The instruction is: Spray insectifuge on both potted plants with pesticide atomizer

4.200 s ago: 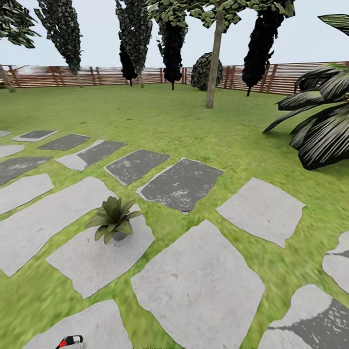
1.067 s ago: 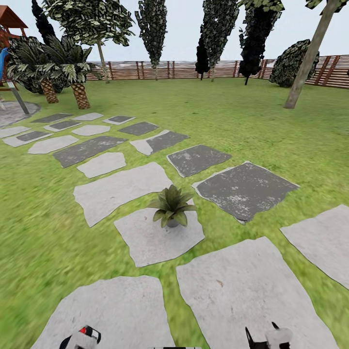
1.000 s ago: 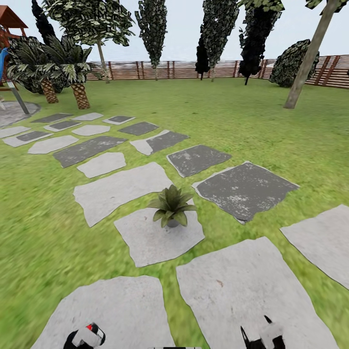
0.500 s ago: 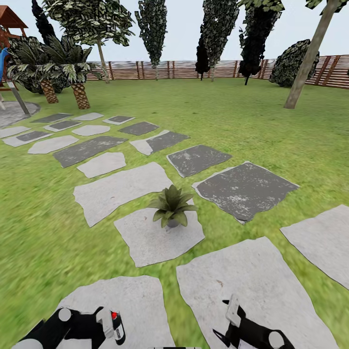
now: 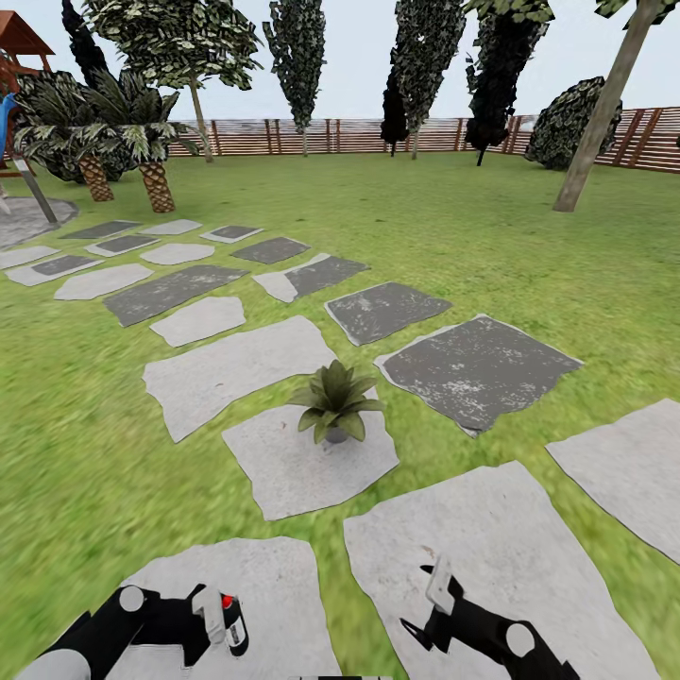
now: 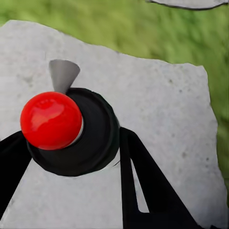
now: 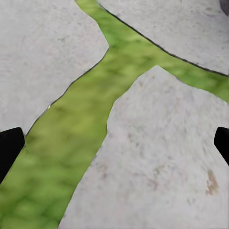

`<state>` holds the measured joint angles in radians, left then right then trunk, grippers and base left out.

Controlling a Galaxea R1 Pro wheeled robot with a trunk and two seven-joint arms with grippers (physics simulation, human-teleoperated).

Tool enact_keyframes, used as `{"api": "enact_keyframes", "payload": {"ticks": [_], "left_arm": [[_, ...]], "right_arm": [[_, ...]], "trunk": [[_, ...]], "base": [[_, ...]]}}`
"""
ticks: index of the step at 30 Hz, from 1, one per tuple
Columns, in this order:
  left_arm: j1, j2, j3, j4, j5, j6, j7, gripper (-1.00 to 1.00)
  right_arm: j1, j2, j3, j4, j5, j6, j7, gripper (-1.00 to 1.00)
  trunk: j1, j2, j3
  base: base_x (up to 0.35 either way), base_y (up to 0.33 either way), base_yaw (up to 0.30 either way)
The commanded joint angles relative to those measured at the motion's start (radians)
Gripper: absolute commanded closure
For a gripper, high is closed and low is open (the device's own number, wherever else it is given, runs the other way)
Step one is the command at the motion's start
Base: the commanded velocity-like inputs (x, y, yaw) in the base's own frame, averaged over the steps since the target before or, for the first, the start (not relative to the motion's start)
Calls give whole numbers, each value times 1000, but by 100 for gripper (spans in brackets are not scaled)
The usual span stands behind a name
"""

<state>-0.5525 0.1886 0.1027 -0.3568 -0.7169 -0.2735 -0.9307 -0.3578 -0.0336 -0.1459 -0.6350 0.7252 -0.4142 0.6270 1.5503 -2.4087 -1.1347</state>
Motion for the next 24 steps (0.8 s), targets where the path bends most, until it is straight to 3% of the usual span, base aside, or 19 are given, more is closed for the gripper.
{"api": "enact_keyframes", "payload": {"ticks": [1, 6, 16, 17, 19, 20, 24], "left_arm": [[-6, -6, 6, -6, -11, -4, -6, 100], [-35, -22, 0, -35, -20, -7, -25, 100], [-92, -80, -45, -63, -68, 6, -81, 100], [-174, -130, -45, -63, -208, 7, -126, 100], [-178, -145, -45, -63, -233, 7, -127, 100], [-179, -149, -45, -63, -243, 7, -127, 100], [-181, -157, -45, -62, -262, 7, -148, 100]], "right_arm": [[-1, 7, -5, -1, 9, -6, 5, -100], [-12, 35, 7, -4, 11, -3, 20, -100], [-68, 91, 20, -59, 10, 54, 76, -100], [-72, 119, 20, -136, 11, 168, 250, -100], [-76, 122, 20, -151, 11, 171, 285, -100], [-77, 123, 20, -157, 11, 172, 296, 100], [-79, 124, 20, -165, 10, 173, 315, 100]], "trunk": [[0, 0, -1], [0, 0, -1], [0, 0, -1], [0, 0, -1], [0, 0, -1], [0, 0, -1], [0, 0, -1]], "base": [[0, 0, 0], [0, 0, 0], [0, 0, 0], [0, 0, 0], [0, 0, 0], [0, 0, 0], [0, 0, 0]]}}
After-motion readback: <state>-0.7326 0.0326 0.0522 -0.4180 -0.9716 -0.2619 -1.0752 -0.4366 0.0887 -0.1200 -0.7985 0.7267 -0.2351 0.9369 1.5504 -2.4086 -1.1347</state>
